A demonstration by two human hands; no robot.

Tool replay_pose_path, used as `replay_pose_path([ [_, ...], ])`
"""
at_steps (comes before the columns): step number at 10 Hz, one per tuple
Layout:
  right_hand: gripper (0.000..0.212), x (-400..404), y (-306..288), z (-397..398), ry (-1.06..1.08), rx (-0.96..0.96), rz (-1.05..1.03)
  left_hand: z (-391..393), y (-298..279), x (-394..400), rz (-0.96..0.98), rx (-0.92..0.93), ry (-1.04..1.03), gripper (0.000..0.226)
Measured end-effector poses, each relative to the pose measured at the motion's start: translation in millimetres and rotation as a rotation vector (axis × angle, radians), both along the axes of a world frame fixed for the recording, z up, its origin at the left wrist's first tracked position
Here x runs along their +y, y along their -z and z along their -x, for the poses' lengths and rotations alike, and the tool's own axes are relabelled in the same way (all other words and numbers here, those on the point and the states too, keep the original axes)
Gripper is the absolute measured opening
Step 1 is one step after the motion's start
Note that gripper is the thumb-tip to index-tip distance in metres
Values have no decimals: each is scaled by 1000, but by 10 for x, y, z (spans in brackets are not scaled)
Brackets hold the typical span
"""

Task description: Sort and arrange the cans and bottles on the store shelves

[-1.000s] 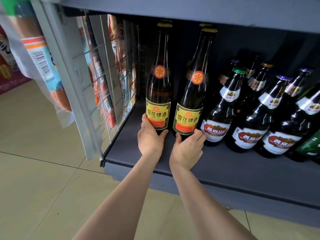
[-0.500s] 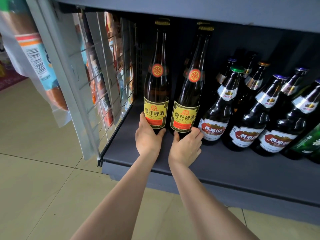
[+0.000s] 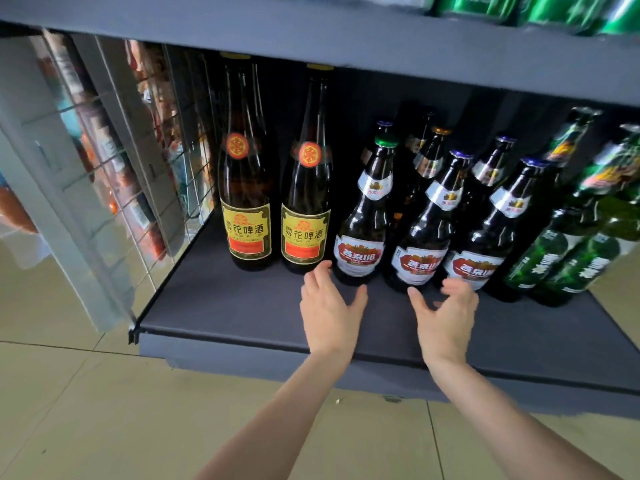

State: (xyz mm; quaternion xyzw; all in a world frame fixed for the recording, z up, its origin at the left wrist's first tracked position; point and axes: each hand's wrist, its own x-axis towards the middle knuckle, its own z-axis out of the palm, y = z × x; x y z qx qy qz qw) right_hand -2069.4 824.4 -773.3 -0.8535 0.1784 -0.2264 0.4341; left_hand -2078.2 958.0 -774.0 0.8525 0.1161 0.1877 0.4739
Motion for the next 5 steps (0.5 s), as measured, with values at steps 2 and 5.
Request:
replay_pose_path([
  [2,58,56,67,-81,57,6,74,-244,-60,-211,-54,197,-106,70],
  [5,60,-60,7,-92,-38,132,5,-164,-37,-128,-101,175,16,70],
])
